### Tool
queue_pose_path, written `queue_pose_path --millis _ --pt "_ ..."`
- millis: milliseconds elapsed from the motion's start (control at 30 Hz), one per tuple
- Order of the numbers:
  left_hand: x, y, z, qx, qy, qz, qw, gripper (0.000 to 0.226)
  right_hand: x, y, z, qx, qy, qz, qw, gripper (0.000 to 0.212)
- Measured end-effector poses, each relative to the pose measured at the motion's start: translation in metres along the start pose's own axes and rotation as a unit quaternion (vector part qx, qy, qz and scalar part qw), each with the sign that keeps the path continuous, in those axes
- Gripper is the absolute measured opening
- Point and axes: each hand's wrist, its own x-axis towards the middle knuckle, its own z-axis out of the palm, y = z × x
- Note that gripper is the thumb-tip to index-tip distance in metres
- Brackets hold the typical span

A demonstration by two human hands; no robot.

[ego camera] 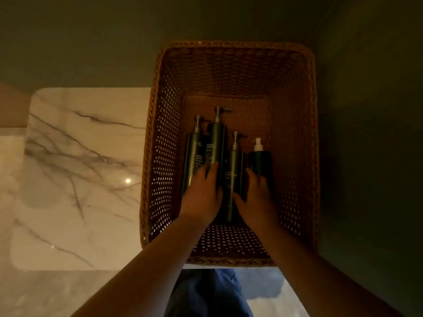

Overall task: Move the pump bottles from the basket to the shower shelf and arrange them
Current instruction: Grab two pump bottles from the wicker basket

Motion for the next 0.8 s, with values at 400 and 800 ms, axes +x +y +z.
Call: queue_pose_path --millis 400,800 --pt "0.037 -0.011 0.035 0.004 0.019 0.001 1.000 0.063 0.032 0.022 0.041 -0.029 0.022 -0.026 0.999 0.074" --pt "0.021 -0.030 0.040 0.047 -0.029 0.007 0.998 0.081 0.034 0.020 0.049 -0.022 0.003 -0.005 1.000 0.093"
